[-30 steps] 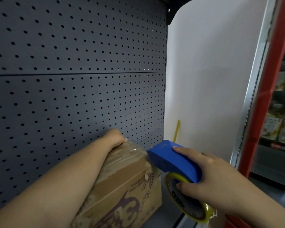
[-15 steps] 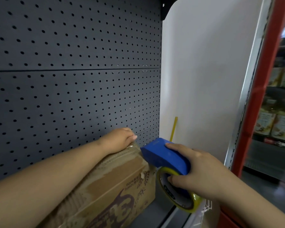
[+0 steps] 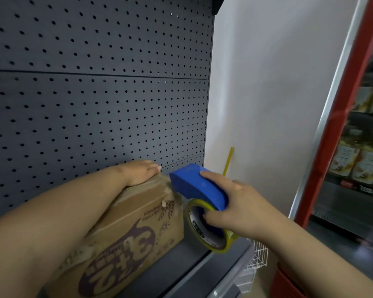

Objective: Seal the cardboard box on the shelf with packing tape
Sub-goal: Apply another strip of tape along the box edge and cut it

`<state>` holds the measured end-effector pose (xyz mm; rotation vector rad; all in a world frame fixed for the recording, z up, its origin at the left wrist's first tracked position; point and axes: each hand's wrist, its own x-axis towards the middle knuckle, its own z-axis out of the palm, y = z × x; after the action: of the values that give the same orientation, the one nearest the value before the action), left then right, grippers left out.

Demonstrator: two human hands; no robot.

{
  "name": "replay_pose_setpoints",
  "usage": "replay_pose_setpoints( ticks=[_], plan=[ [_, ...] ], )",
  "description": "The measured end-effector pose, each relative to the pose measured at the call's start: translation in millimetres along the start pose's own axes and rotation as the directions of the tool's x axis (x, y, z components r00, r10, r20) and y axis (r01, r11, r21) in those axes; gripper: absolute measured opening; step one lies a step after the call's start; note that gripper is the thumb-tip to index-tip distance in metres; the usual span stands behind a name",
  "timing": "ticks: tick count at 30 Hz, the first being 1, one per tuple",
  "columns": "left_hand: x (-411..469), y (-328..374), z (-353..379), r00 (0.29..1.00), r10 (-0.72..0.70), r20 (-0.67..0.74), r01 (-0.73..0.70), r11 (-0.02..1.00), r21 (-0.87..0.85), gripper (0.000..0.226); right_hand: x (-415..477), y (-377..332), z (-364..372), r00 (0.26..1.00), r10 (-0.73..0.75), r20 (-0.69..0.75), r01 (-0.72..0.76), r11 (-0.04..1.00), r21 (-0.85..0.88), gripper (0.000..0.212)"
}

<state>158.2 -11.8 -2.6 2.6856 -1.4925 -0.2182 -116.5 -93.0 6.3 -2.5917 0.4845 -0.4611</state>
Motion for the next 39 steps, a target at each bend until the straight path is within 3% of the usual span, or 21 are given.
replay_pose_setpoints(
  ticks=[18,23,26,30,32,35,39],
  plan=[
    [-10.9,19.0,-3.0,0.998,-0.069,0.011,0.069,0.998,0.008,0.045,-52.2,36.5,-0.7,0.998,-0.011,0.065,0.003,0.993,0.115,0.082],
    [-18.2,27.5,-6.6,0.993,0.005,-0.119,0.010,0.993,0.119,0.039,-44.3,33.3,0.7,0.993,-0.048,0.106,0.049,0.999,-0.003,0.081],
    [-25.7,41.7,-11.4,0.986,0.034,-0.163,-0.021,0.997,0.078,0.025,-38.0,32.2,2.8,0.989,-0.053,0.140,0.062,0.996,-0.061,0.081],
    [-31.0,57.6,-16.4,0.994,-0.021,-0.105,0.032,0.994,0.105,0.031,-36.7,31.2,2.7,0.984,-0.045,0.174,0.060,0.995,-0.080,0.080],
    [-38.5,69.0,-18.0,0.998,-0.052,-0.026,0.055,0.991,0.120,0.046,-35.4,29.4,3.2,0.983,-0.047,0.179,0.061,0.995,-0.078,0.080],
    [-42.9,82.8,-11.9,0.994,-0.084,0.075,0.084,0.996,-0.002,0.067,-32.5,25.3,4.2,0.981,-0.047,0.189,0.065,0.994,-0.091,0.079],
    [-42.8,76.3,3.5,0.994,-0.104,0.042,0.100,0.992,0.078,0.065,-30.0,22.4,2.5,0.977,-0.060,0.205,0.088,0.987,-0.131,0.079]
  ],
)
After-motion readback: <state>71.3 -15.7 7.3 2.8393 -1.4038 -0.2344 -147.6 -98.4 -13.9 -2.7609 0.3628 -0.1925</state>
